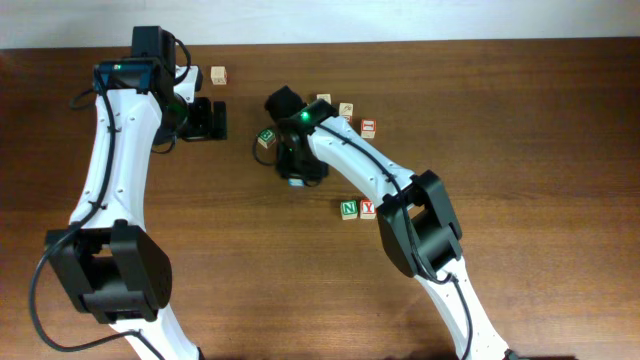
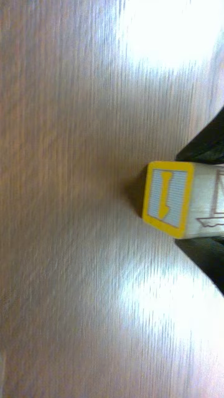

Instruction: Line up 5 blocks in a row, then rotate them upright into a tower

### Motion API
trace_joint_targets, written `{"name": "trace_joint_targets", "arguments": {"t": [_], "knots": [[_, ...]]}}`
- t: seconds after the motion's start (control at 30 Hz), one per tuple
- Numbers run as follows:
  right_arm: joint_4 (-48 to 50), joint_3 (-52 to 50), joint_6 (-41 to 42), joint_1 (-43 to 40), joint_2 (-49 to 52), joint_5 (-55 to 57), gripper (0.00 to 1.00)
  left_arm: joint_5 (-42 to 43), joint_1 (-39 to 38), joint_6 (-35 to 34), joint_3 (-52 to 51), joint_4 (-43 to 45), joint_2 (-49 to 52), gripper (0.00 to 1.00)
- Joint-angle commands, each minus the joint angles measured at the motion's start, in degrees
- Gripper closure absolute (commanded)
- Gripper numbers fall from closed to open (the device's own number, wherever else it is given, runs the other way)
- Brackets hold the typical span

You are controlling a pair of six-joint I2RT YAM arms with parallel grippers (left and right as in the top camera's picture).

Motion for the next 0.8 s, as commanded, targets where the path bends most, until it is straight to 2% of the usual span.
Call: {"name": "trace_joint_targets", "arguments": {"t": [0.0,0.27,0.53,0.63,0.77], "knots": [[-7.54,-0.83,-6.51,-1.66,0.72,1.16,0.65,-0.42,0.09,-0.59,1.11,0.11,0.48,0.01],[-19.71,-0.85,-7.69,-1.29,0.72,1.16,0.65,-0.42,0.09,-0.59,1.11,0.11,0.48,0.01],[-21.62,-0.85,-7.69,0.24,0.72,-0.79,0.64,-0.42,0.09,-0.57,1.11,0.09,0.48,0.01],[-21.77,-0.85,-7.67,0.50,0.72,-0.79,0.56,-0.42,0.09,-0.57,1.11,0.11,0.48,0.01],[-22.14,-0.83,-7.67,0.07,0.72,-0.76,0.54,-0.42,0.09,-0.57,1.11,0.09,0.48,0.01]]}}
